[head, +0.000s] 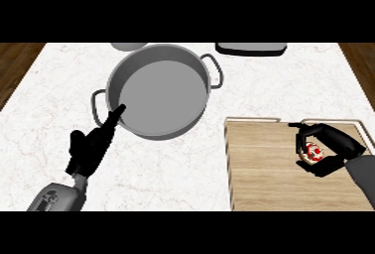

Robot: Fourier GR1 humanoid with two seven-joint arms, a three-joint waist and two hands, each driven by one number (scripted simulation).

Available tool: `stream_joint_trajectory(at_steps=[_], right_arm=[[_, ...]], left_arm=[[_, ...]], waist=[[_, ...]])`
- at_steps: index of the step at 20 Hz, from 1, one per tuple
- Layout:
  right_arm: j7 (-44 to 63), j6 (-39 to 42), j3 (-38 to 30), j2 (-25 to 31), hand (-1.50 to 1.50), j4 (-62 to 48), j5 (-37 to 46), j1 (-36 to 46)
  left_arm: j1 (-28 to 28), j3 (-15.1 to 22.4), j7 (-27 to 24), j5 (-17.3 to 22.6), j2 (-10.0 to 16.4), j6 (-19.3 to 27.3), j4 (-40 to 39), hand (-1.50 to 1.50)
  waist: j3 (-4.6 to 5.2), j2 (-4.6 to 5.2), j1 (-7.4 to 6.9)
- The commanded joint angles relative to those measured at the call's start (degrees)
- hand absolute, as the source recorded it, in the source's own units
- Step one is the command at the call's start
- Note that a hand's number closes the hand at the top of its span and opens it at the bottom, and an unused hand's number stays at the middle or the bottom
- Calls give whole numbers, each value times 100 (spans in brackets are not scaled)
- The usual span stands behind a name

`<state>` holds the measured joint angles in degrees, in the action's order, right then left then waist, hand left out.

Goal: Pick the cupcake from the tray and place it in the pot

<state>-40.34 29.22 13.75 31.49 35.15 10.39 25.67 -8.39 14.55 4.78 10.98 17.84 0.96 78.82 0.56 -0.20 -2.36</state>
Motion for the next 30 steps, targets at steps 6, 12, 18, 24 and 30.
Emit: stream_joint_trajectory(at_steps=[6,12,18,24,30], right_arm=[[-134,667,-260,-883,150,-543,-574,1650],[-587,432,-300,-917,150,-821,-548,2181],[-1030,-33,-78,-754,150,-1017,-174,2696],[-1701,-674,20,-592,150,-1233,111,2982],[-1330,-1038,60,-1047,150,-1662,286,3926]], left_arm=[[-358,330,192,-38,-241,-236,-65,0],[-291,367,217,-77,-330,-191,-98,0],[-281,302,239,-58,-327,-220,-121,0],[-167,168,229,-20,-218,-279,-106,0],[-171,94,360,-36,-188,-295,-20,0]], waist=[[-124,360,-594],[-107,329,-510],[-94,293,-443],[-87,275,-366],[-69,189,-266]])
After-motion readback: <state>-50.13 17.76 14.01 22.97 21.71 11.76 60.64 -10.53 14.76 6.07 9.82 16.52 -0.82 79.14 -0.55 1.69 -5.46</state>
